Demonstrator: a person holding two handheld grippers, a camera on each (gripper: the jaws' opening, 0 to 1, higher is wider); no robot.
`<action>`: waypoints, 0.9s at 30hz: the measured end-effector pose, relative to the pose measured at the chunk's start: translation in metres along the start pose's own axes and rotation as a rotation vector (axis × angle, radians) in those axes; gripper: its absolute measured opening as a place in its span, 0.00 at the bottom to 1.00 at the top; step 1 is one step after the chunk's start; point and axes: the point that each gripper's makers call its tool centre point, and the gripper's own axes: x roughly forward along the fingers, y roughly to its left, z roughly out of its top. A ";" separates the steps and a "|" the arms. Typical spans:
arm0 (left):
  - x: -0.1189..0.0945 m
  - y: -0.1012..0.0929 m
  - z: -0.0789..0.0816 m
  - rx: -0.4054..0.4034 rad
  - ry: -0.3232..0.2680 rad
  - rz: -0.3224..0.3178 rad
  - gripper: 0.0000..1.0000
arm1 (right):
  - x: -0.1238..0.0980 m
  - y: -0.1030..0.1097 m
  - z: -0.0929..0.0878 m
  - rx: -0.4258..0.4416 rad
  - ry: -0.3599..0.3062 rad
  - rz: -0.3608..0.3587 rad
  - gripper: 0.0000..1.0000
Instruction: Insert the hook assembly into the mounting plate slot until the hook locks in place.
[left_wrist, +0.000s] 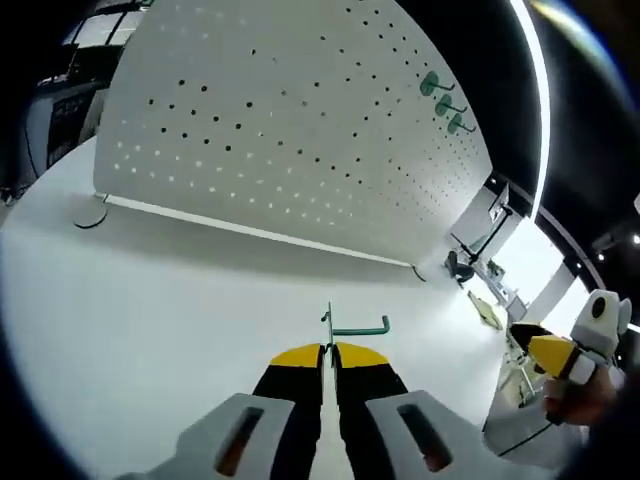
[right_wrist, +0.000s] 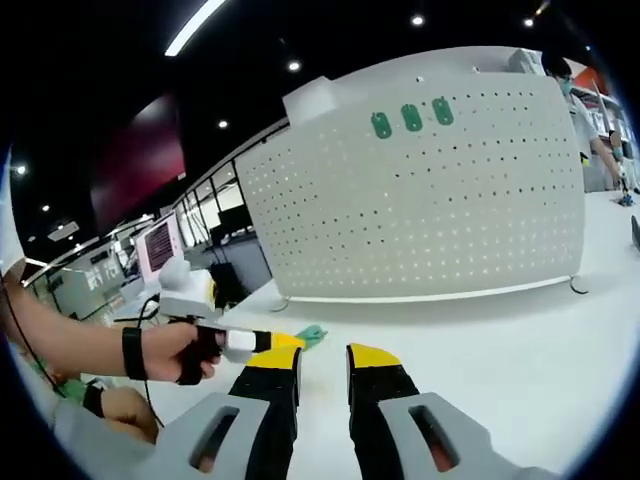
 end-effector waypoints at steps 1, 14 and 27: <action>-0.003 -0.005 -0.002 -0.008 0.000 -0.008 0.04 | 0.000 0.000 0.000 -0.001 -0.002 0.001 0.17; -0.028 -0.036 -0.002 -0.054 -0.062 -0.075 0.04 | -0.008 0.000 0.006 -0.022 0.003 0.023 0.17; -0.076 -0.049 -0.004 -0.055 -0.108 -0.108 0.04 | -0.009 0.030 0.001 -0.025 0.029 0.093 0.17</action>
